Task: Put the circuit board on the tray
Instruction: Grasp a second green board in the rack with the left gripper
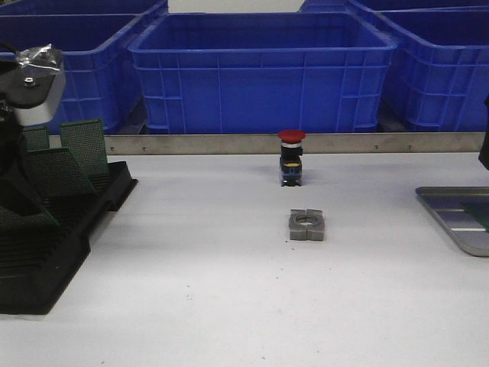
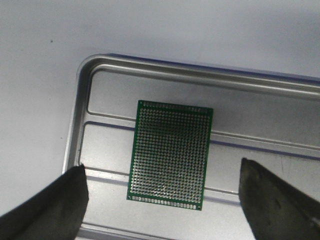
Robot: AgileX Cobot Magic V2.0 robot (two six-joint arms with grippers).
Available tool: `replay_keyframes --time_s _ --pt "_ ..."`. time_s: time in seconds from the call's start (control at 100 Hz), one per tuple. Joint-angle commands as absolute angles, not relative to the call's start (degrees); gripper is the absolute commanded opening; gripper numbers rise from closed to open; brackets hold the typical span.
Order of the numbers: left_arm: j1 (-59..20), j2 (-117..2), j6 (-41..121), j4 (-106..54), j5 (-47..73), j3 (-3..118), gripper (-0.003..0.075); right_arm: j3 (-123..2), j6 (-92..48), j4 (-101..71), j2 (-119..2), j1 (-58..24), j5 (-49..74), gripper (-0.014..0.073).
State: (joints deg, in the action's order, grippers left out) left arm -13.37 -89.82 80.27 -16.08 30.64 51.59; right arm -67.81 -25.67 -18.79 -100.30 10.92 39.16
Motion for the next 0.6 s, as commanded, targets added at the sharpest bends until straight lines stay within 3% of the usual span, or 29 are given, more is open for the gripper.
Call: replay_keyframes --time_s 0.0,0.26,0.44,0.59 --pt "-13.28 -86.18 79.65 -17.0 33.75 53.82 -0.0017 -69.61 -25.85 -19.0 -96.41 11.34 38.14 0.0622" --pt "-13.28 -79.9 79.65 -21.2 44.63 57.54 -0.0017 -69.61 -26.85 -19.0 -89.77 10.49 40.46 0.0622" --pt "-13.28 -78.39 79.65 -44.56 48.14 58.43 -0.0017 -69.61 -32.16 -21.09 -84.94 5.57 42.46 0.0622" --pt "-13.28 -78.75 79.65 -62.79 52.51 58.43 -0.0017 -69.55 -45.21 -27.48 -83.03 -0.05 47.09 0.0622"
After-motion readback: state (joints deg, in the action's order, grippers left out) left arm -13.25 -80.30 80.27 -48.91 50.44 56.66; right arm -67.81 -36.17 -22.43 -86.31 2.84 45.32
